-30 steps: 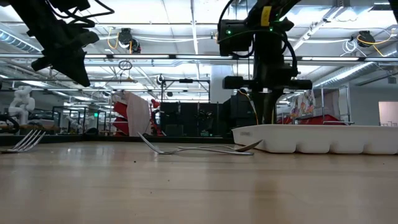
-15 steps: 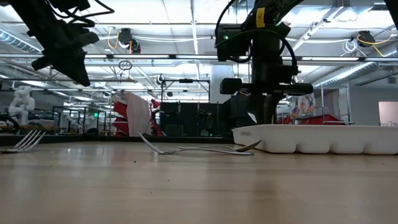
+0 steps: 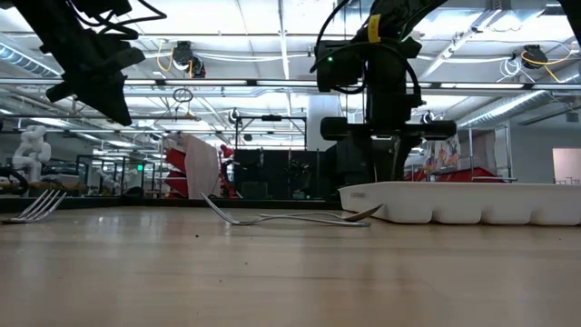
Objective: Sort silverware
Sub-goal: Put the spoon into the silverware tray
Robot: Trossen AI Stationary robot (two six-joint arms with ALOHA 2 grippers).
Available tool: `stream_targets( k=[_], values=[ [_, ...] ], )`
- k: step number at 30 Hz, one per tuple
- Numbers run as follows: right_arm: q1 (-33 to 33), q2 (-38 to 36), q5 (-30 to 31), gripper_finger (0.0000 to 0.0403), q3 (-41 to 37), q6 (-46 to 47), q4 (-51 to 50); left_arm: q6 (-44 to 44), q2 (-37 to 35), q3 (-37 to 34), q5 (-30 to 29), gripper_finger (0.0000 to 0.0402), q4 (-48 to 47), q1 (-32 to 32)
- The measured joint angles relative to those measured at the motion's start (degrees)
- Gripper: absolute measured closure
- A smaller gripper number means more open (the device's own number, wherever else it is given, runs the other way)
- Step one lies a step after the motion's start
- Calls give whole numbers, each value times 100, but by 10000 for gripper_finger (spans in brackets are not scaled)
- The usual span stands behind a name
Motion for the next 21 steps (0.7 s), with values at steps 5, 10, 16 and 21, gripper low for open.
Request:
stream_targets(
  k=[5, 10, 16, 21],
  values=[
    [4, 0, 1040, 256, 94, 1357, -5, 0, -1, 0, -2, 389, 0, 1],
    [-87, 0, 1625, 257, 849, 2999, -314, 116, 0, 0, -4, 389, 0, 0],
    [-44, -10, 274, 250, 1874, 6904, 310, 111, -1, 0, -6, 388, 1, -1],
    [47, 32, 0, 236, 1857, 9120, 701, 111, 0, 0, -5, 388, 1, 0]
  ],
)
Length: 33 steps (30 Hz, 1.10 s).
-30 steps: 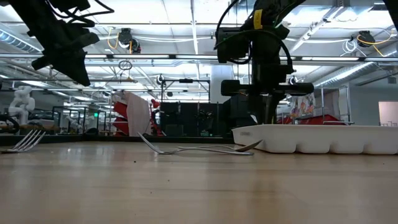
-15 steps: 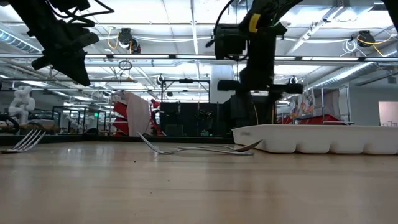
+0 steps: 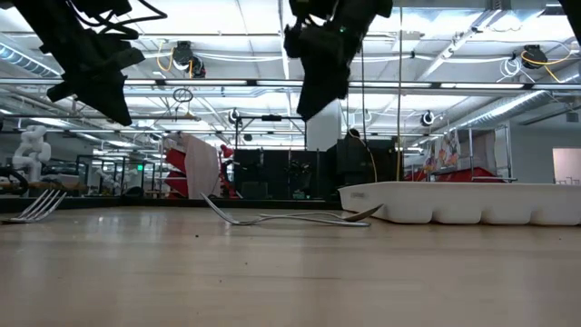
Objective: Sort silverware
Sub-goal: Put the spoon into the silverware tray
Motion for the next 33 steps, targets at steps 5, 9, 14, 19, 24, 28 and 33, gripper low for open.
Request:
stream_targets(
  k=[5, 9, 14, 19, 24, 28, 33],
  values=[
    [246, 425, -352, 224, -165, 771, 32, 141, -1, 0, -1, 388, -1, 1],
    [496, 886, -473, 216, -163, 748, 56, 290, 1, 0, -1, 388, -1, 1],
    [635, 1334, -425, 213, -163, 736, 33, 339, -1, 0, 0, 388, -3, 1],
    [639, 1757, -337, 213, -163, 730, 37, 345, -1, 0, 0, 388, -7, 1],
    [597, 1837, -500, 213, -155, 884, 69, 344, -1, 0, 1, 388, -29, 1],
    [634, 1705, -726, 213, -150, 972, 71, 366, -1, 0, 1, 388, -26, 1],
    [641, 1501, -742, 213, -143, 1083, 106, 591, -1, 0, 4, 388, -23, 1]
  ],
)
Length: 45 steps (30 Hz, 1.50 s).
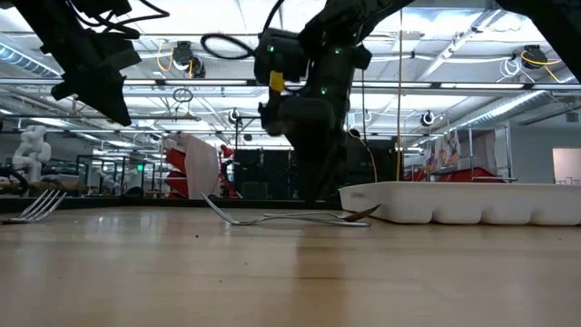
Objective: Sort silverware
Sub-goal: Put the spoon into the silverware tray
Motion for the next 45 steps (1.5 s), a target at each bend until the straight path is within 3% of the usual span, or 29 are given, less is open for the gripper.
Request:
stream_targets(
  k=[7, 20, 23, 27, 30, 35, 41, 45],
  values=[
    [-78, -297, 1311, 213, 10, 198, -44, 2, 0, 0, 0, 388, 11, -1],
    [-387, 183, 720, 220, -376, 137, -58, 2, 0, 0, 0, 388, 4, 1],
    [-387, 242, 648, 269, -369, 47, -108, 18, 0, 0, 0, 388, 4, 0],
    [-388, 252, 443, 383, -368, -54, -117, 35, 0, 0, -2, 388, 4, 1],
    [-371, 253, 377, 394, -290, -135, -165, 35, 0, 0, -2, 388, 4, 0],
    [-260, 332, 241, 400, 388, -665, -661, 35, 0, 0, -4, 388, 4, 0],
    [-226, 299, 421, 402, 1879, -1523, -1595, 33, 0, 0, -14, 388, 4, 0],
    [-128, 281, 1091, 402, 2958, -3372, -2843, 31, 1, 0, -15, 388, 4, 1]
  ],
)
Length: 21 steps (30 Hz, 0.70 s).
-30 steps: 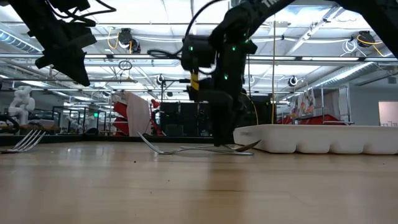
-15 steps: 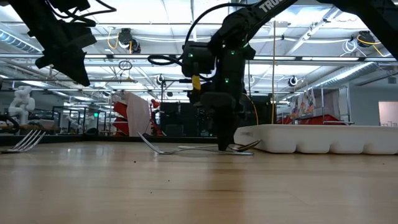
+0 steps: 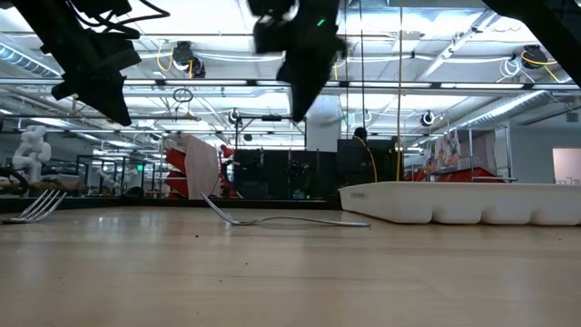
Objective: Sort silverware
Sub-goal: Put the spoon into the silverware tray
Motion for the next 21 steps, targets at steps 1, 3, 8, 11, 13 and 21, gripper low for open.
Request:
stream_targets(
  k=[1, 3, 8, 11, 13, 21],
  values=[
    [25, -8, 257, 402, 195, -583, -434, 0, 1, 0, 0, 388, 0, 0],
    [44, -8, 652, 402, 454, -1543, -1179, -1, -1, 0, 0, 388, 0, -1],
    [23, -163, 1187, 403, 438, -3252, -1520, -22, 1, 0, 0, 388, -2, -2],
    [55, -312, 1657, 403, 282, -4233, -1537, -28, -1, 0, 8, 388, -19, -1],
    [81, -370, 1786, 403, 135, -4513, -1558, -33, 18, 0, 23, 388, -24, -2],
    [342, -1547, 1704, 403, -1196, -4503, -1545, -39, 92, 0, 26, 388, -24, -2]
  ],
)
